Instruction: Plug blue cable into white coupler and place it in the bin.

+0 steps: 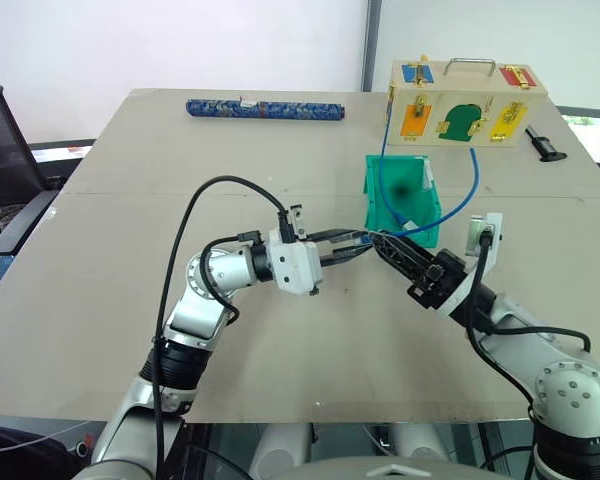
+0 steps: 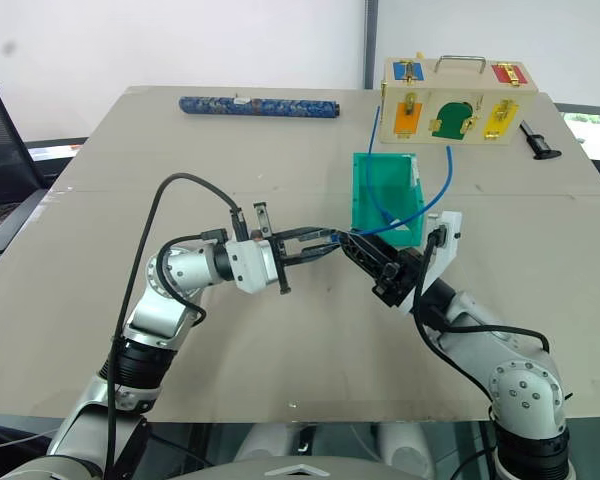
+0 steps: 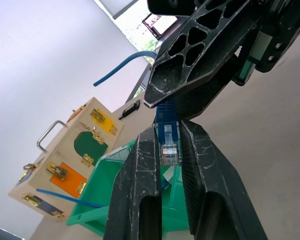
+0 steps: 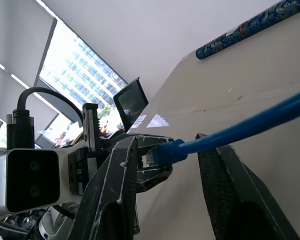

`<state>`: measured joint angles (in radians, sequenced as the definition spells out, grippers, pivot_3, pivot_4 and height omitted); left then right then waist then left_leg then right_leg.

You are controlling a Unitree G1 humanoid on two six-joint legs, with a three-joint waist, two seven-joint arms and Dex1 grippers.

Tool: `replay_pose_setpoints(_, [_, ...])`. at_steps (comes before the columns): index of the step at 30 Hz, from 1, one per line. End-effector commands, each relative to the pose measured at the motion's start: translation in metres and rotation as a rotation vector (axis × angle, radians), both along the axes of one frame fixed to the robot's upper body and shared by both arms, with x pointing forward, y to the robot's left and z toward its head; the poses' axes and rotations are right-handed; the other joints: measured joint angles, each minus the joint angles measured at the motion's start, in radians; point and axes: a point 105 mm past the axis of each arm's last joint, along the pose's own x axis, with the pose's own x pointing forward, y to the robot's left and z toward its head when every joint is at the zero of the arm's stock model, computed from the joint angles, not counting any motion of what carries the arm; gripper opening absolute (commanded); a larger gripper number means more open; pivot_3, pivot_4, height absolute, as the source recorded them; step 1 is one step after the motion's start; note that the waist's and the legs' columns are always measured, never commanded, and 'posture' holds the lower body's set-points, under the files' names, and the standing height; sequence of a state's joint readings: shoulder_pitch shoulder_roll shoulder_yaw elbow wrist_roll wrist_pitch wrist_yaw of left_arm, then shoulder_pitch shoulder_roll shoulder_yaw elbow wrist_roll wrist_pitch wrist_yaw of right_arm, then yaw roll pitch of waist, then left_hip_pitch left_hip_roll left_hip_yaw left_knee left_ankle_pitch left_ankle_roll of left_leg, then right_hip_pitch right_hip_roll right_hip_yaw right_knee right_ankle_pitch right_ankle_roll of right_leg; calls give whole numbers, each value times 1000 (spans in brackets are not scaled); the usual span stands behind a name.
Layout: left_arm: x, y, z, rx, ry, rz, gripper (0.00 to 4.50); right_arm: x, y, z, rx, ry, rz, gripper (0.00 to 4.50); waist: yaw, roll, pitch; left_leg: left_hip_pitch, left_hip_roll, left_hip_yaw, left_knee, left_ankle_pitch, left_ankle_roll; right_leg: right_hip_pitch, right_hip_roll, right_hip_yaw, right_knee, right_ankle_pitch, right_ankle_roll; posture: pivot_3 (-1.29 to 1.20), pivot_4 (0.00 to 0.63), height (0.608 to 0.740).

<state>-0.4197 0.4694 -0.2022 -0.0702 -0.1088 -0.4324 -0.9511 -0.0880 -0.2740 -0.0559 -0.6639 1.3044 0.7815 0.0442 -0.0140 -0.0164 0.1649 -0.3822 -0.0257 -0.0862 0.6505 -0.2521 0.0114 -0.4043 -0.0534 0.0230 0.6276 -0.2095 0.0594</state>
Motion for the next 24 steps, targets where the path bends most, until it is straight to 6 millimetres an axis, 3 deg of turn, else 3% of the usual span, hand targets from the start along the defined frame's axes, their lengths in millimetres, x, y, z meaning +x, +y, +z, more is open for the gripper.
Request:
replay_pose_setpoints(1, [-6,-3,8,-25,-26,-16,16,-4,0,7,10,-27,17,364,0,0,0,0,0,0,0,0,0,0,0,0,0,0,0,0,150,738])
replay_pose_setpoints(2, [-6,-3,8,-26,-25,-16,16,-5,0,7,5,-26,21,39,0,0,0,0,0,0,0,0,0,0,0,0,0,0,0,0,150,738])
replay_pose_setpoints(7, [-6,-3,7,-30,-12,-5,16,-6,0,6,0,-22,32,39,0,0,0,0,0,0,0,0,0,0,0,0,0,0,0,0,150,738])
replay_pose_setpoints(10, [7,1,4,-103,21,87,16,-5,-1,5,-4,-20,31,39,0,0,0,0,0,0,0,0,0,0,0,0,0,0,0,0,150,738])
replay_pose_setpoints(13, [6,16,-6,-150,337,71,16,-4,-2,4,-6,-20,31,39,-3,0,0,0,0,0,0,0,0,0,0,0,0,0,0,0,150,738])
replay_pose_setpoints(14, [6,19,-8,-153,372,76,1037,-4,-2,5,-7,-20,31,0,-4,1,1,0,1,-1,0,0,0,0,0,0,0,0,0,0,150,738])
replay_pose_setpoints(15, [7,26,-9,-168,385,112,1331,-4,-2,5,-4,-21,33,0,-7,1,1,0,1,-1,-1,0,0,0,0,1,0,0,0,0,150,738])
replay_pose_setpoints(21, [16,84,-21,-270,580,361,4339,-1,-6,4,-1,-23,33,0,-15,2,1,0,2,-1,-1,0,0,-1,2,1,1,0,0,0,150,738])
replay_pose_setpoints(24, [21,119,-30,-316,646,495,4339,1,-9,2,-5,-23,23,0,-16,2,1,0,2,-1,-1,0,0,-1,1,1,0,0,0,0,150,738])
